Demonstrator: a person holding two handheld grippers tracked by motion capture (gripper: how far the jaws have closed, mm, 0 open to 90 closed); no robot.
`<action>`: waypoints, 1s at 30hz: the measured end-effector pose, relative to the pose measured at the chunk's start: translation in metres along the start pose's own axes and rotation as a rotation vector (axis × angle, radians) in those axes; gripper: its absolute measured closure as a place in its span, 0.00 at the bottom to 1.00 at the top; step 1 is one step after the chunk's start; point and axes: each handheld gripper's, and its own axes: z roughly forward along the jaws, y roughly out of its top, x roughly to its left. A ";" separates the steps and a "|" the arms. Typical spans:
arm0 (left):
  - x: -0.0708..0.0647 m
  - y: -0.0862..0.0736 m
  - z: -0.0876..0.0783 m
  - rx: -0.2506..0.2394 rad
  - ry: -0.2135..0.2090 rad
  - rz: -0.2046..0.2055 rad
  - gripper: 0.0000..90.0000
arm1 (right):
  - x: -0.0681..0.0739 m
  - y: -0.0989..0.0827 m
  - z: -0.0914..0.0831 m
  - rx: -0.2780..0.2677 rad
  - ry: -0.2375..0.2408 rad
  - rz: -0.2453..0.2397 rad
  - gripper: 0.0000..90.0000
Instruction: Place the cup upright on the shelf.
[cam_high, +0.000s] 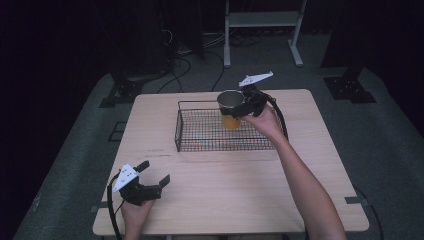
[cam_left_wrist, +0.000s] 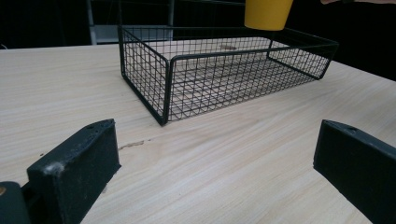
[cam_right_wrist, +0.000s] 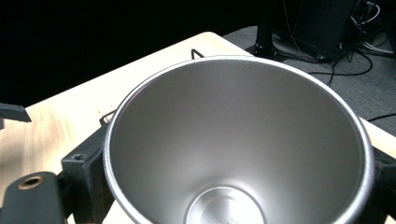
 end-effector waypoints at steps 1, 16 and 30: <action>0.000 0.000 0.000 -0.001 0.000 -0.001 0.00 | -0.001 0.001 0.001 0.004 0.004 0.000 0.11; 0.000 0.000 0.000 0.001 -0.002 -0.001 0.00 | -0.015 -0.009 0.023 0.048 -0.005 0.021 0.11; 0.000 0.000 0.000 -0.002 -0.003 -0.003 0.00 | -0.018 -0.017 0.043 0.081 -0.015 0.019 0.11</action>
